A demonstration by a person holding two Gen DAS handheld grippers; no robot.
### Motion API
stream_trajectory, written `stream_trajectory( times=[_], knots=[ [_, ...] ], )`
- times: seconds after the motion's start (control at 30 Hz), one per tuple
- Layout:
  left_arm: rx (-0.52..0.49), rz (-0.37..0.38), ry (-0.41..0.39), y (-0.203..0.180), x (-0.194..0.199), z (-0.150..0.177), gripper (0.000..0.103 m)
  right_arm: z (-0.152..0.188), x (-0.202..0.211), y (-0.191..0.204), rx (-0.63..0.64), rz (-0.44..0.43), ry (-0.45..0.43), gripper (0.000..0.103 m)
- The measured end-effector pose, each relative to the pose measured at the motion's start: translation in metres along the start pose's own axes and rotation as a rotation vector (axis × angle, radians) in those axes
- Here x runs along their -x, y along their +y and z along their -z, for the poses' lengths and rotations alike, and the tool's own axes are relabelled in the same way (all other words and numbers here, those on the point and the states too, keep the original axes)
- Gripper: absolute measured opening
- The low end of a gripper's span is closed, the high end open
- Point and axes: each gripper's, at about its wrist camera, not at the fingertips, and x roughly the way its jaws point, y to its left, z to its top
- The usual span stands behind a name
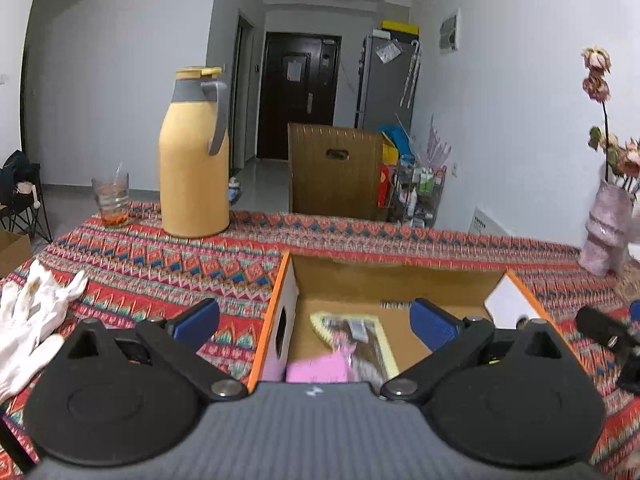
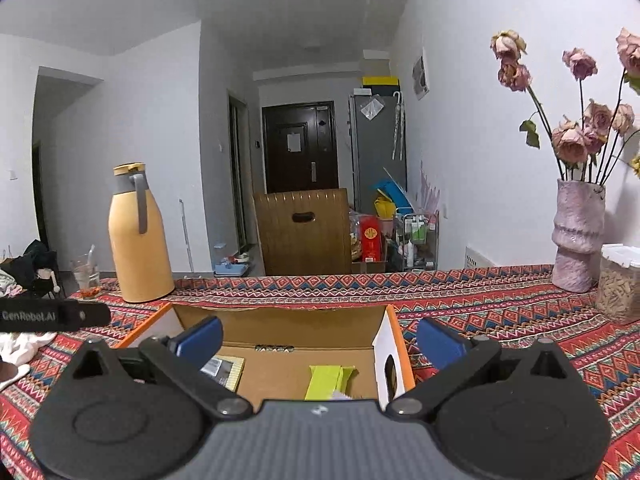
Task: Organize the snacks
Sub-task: 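Move both tools back over the snack pile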
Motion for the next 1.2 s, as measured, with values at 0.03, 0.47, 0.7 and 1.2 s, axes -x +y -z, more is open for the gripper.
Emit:
stream_trajectory(
  times=[0.03, 0.47, 0.7, 1.2],
  knots=[
    [-0.003, -0.001, 0.01, 0.002, 0.002, 0.004, 0.103, 0.002, 0.005, 0.0, 0.001, -0.001, 0.0, 0.103],
    [-0.046, -0.031, 0.087, 0.041, 0.035, 0.056, 0.103, 0.053, 0.06, 0.001, 0.046, 0.001, 0.088, 0.103],
    [-0.032, -0.048, 0.093, 0.06, 0.032, 0.086, 0.103, 0.082, 0.075, -0.006, 0.018, 0.027, 0.147, 0.103],
    [0.006, -0.019, 0.059, 0.066, 0.029, 0.099, 0.103, 0.108, 0.071, -0.007, -0.024, 0.039, 0.206, 0.103]
  ],
)
